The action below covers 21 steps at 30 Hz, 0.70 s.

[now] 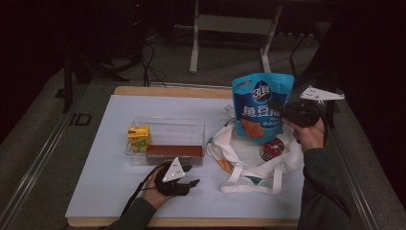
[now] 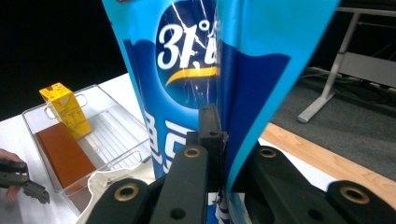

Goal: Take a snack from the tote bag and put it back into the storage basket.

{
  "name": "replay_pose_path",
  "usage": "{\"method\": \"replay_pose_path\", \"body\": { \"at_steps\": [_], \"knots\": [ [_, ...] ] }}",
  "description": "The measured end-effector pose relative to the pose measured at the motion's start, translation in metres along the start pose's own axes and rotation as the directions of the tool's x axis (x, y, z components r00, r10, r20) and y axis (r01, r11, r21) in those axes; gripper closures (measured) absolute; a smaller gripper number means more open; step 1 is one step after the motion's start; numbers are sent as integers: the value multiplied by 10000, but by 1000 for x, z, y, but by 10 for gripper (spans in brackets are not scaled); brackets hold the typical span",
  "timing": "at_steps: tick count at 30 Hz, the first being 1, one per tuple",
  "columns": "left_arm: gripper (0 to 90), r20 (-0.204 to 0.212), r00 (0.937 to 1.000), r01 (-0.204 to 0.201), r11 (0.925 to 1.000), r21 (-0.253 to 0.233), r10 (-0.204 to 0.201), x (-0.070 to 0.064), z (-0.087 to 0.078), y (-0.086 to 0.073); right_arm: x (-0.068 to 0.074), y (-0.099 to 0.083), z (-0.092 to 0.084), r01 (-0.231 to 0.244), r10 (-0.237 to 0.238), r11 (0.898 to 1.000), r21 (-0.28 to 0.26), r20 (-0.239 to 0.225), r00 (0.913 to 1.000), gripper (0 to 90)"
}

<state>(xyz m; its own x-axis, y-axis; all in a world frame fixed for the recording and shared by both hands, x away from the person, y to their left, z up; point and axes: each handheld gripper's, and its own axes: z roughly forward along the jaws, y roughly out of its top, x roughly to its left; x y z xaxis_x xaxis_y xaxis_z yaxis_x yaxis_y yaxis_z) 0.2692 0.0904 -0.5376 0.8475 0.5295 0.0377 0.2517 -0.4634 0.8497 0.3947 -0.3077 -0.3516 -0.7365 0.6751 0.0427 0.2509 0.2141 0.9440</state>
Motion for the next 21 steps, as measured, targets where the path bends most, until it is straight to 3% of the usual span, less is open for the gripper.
{"method": "replay_pose_path", "body": {
  "at_steps": [21],
  "knots": [
    [429,-15,10000,94,10000,-1,-94,0,0,0,11,10,-8,-535,532,9985,102,225,9983,887]
  ]
}}
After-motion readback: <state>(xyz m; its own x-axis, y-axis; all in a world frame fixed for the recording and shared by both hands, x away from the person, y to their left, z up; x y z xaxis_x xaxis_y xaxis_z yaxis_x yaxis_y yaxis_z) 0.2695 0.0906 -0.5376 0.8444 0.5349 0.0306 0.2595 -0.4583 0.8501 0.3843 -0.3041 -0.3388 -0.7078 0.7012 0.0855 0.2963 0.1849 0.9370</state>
